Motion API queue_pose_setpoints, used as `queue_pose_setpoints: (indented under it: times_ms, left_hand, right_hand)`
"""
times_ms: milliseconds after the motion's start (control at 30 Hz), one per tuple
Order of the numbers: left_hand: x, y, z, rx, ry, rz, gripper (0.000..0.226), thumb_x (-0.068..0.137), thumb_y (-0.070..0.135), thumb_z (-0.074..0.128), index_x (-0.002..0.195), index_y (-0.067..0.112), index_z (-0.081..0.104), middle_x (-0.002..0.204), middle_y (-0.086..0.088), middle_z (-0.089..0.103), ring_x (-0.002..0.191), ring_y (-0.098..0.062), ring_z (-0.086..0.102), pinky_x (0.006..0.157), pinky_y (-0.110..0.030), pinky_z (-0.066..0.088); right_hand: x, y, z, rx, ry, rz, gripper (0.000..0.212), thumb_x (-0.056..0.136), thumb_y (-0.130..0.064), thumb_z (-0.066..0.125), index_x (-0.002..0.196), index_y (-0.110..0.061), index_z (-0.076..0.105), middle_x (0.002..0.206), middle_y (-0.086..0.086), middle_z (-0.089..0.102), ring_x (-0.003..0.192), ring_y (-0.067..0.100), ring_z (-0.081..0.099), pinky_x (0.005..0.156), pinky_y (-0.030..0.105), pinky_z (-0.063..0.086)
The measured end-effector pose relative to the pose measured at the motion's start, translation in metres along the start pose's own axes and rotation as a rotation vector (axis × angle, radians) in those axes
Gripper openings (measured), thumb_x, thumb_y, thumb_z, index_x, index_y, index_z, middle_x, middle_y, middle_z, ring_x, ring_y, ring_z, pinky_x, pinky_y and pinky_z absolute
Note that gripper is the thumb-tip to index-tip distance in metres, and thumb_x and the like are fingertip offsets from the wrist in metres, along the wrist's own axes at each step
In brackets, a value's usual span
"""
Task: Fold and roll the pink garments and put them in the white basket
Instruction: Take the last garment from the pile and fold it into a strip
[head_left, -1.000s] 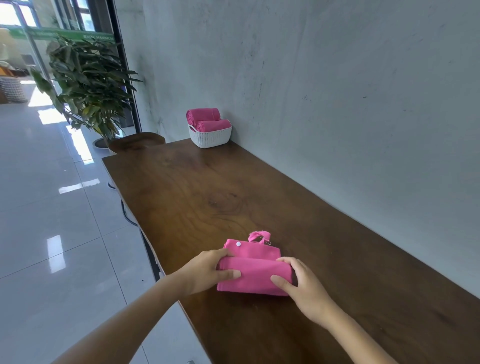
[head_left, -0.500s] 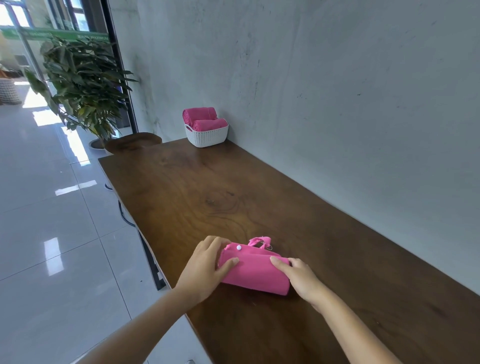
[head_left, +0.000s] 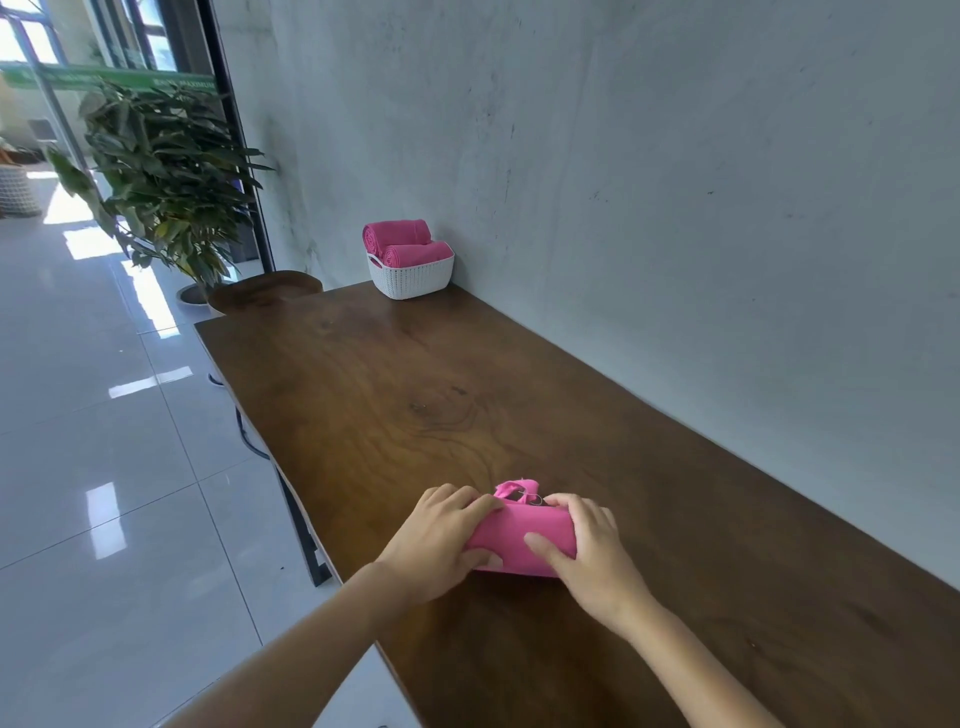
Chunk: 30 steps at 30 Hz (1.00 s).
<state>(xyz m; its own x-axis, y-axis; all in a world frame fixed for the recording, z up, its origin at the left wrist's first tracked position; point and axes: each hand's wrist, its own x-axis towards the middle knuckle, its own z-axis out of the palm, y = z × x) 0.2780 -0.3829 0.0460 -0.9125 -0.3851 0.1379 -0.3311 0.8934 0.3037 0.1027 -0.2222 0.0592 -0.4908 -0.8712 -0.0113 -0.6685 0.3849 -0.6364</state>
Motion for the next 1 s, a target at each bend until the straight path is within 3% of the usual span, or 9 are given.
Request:
queue_pose_setpoints:
  times_ms: [200,300,433,633,833,933,1000]
  left_hand:
    - [0.013,0.001,-0.024,-0.149,-0.254,-0.007,0.057,0.091,0.057,0.065,0.139,0.03,0.05,0.126,0.008,0.06,0.113,-0.013,0.054,0.101,-0.032,0.044]
    - [0.02,0.002,-0.03,-0.223,-0.413,-0.052,0.056,0.091,0.055,0.066,0.138,0.029,0.051,0.126,0.007,0.06,0.11,-0.014,0.058,0.096,-0.034,0.053]
    - [0.026,0.005,-0.035,-0.298,-0.539,-0.129,0.059,0.091,0.056,0.067,0.139,0.028,0.05,0.129,0.006,0.059,0.113,-0.016,0.06,0.097,-0.036,0.056]
    - [0.02,0.017,-0.039,-0.183,-0.28,0.014,0.057,0.088,0.062,0.066,0.138,0.038,0.051,0.13,0.016,0.055,0.117,-0.005,0.051,0.1,-0.028,0.047]
    - [0.007,0.029,-0.025,-0.148,-0.158,0.033,0.088,0.08,0.073,0.067,0.153,0.038,0.033,0.158,0.016,0.036,0.149,-0.007,0.024,0.124,-0.035,0.015]
    - [0.002,0.033,-0.011,-0.066,-0.114,0.034,0.102,0.078,0.077,0.065,0.158,0.037,0.017,0.163,0.015,0.026,0.153,-0.012,0.014,0.123,-0.034,0.002]
    - [-0.001,0.037,-0.005,-0.016,-0.078,0.008,0.109,0.075,0.083,0.062,0.159,0.038,0.009,0.163,0.015,0.023,0.153,-0.014,0.014,0.123,-0.036,0.003]
  right_hand:
    - [-0.024,0.012,-0.003,0.035,-0.104,0.021,0.084,0.072,-0.079,0.066,0.14,-0.049,0.028,0.129,-0.024,0.034,0.118,-0.003,0.041,0.081,0.017,0.049]
    - [-0.03,0.016,-0.004,0.119,-0.127,0.077,0.08,0.067,-0.083,0.067,0.134,-0.053,0.034,0.125,-0.027,0.039,0.114,0.003,0.05,0.083,0.021,0.056]
    - [-0.03,0.022,-0.003,0.254,-0.148,0.152,0.076,0.064,-0.085,0.069,0.125,-0.046,0.047,0.121,-0.02,0.054,0.11,0.009,0.06,0.085,0.025,0.06]
    - [-0.027,0.007,-0.008,0.377,-0.12,0.265,0.057,0.076,-0.074,0.065,0.116,-0.034,0.058,0.11,-0.012,0.067,0.098,0.003,0.066,0.07,0.017,0.054]
    - [-0.015,-0.011,-0.005,0.364,-0.073,0.461,0.065,0.08,-0.081,0.051,0.113,-0.025,0.055,0.106,-0.01,0.062,0.093,0.004,0.058,0.066,0.018,0.044]
    - [-0.008,-0.019,-0.006,0.364,-0.041,0.531,0.078,0.08,-0.085,0.048,0.118,-0.018,0.058,0.109,-0.002,0.063,0.094,0.014,0.063,0.068,0.024,0.049]
    - [-0.005,-0.028,-0.011,0.342,-0.03,0.539,0.081,0.082,-0.086,0.042,0.117,-0.015,0.059,0.109,0.001,0.064,0.094,0.018,0.065,0.07,0.027,0.053]
